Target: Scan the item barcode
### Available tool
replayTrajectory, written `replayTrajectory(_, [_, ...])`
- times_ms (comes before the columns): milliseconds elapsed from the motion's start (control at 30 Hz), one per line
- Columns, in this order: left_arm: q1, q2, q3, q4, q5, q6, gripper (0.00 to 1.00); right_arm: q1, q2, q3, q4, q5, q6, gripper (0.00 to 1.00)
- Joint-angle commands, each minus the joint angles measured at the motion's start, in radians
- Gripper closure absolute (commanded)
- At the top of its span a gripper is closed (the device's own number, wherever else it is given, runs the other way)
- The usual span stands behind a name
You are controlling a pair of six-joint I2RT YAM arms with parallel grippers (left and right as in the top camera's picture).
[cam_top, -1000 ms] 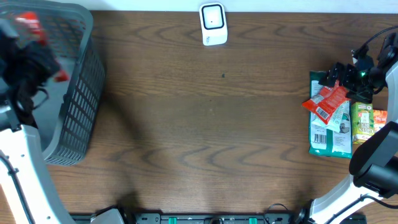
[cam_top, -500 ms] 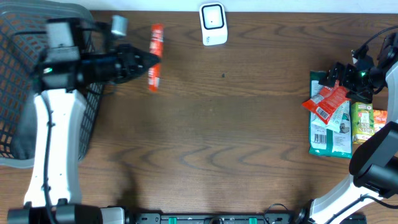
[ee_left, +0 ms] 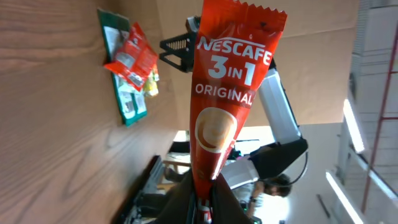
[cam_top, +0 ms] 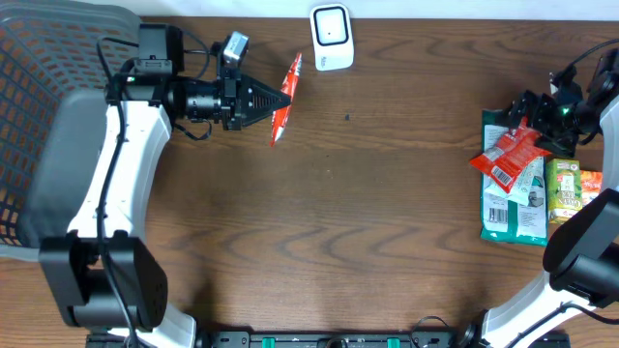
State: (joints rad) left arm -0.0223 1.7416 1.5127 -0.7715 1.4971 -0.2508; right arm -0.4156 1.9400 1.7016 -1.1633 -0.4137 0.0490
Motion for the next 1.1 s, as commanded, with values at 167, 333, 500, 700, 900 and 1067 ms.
replayTrajectory(167, [-0.049,0.003,-0.004,-0.001,0.075,0.009,0.92,-0.006,-0.012,0.018,0.015,-0.233,0.204,0.14])
replayTrajectory(333, [-0.079,0.003,-0.003,0.000,0.075,0.009,0.92,0.021,-0.012,0.018,-0.072,-0.801,-0.167,0.49])
replayTrajectory(500, [-0.104,0.003,-0.004,0.003,0.075,0.009,0.92,0.101,-0.012,0.018,-0.275,-1.035,-0.516,0.50])
replayTrajectory(700, [-0.121,0.003,-0.003,0.018,0.074,0.009,0.92,0.281,-0.012,0.018,-0.419,-1.062,-0.765,0.46])
replayTrajectory(900, [-0.121,0.003,-0.004,0.018,0.074,0.009,0.92,0.440,-0.012,0.018,-0.369,-1.146,-0.884,0.46])
replayTrajectory(1067, [-0.121,0.003,-0.003,0.017,0.074,0.001,0.92,0.544,-0.012,0.018,-0.256,-1.146,-0.878,0.48])
